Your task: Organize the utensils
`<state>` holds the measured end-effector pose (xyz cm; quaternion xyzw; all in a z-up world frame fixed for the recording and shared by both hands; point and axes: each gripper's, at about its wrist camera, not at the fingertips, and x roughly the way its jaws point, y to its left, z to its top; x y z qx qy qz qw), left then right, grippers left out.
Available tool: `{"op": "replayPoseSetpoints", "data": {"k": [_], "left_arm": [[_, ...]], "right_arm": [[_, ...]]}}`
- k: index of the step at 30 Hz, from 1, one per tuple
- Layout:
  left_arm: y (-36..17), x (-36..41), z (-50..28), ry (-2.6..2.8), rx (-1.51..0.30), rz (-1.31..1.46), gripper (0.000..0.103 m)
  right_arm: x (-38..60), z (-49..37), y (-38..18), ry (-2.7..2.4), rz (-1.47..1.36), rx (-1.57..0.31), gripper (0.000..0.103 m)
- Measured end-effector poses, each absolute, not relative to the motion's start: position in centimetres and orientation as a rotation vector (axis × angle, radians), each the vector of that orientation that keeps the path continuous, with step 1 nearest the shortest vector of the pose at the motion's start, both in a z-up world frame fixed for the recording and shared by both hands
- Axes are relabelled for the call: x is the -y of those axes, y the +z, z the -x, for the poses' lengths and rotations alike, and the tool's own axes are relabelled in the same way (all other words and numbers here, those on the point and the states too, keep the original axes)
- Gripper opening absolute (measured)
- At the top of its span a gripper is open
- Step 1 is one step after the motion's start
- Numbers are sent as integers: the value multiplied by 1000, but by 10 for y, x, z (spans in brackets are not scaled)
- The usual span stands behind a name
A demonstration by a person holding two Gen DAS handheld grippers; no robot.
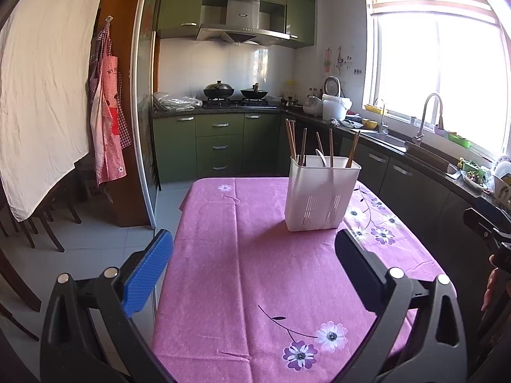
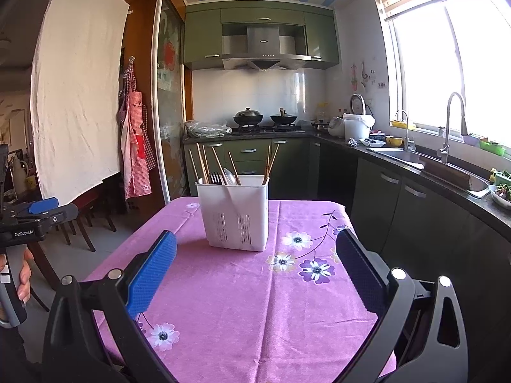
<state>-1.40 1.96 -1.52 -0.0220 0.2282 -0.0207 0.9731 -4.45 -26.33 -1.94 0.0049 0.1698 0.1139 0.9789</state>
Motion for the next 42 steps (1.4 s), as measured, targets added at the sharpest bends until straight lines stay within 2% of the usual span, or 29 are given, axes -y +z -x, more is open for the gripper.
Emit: {"op": "replayPoseSetpoints", "data": {"k": [42], "left_arm": [[-16,-18,17,-34,-455,43,96]], "right_arm": [[260,39,-24,267,-11,-368,98]]}}
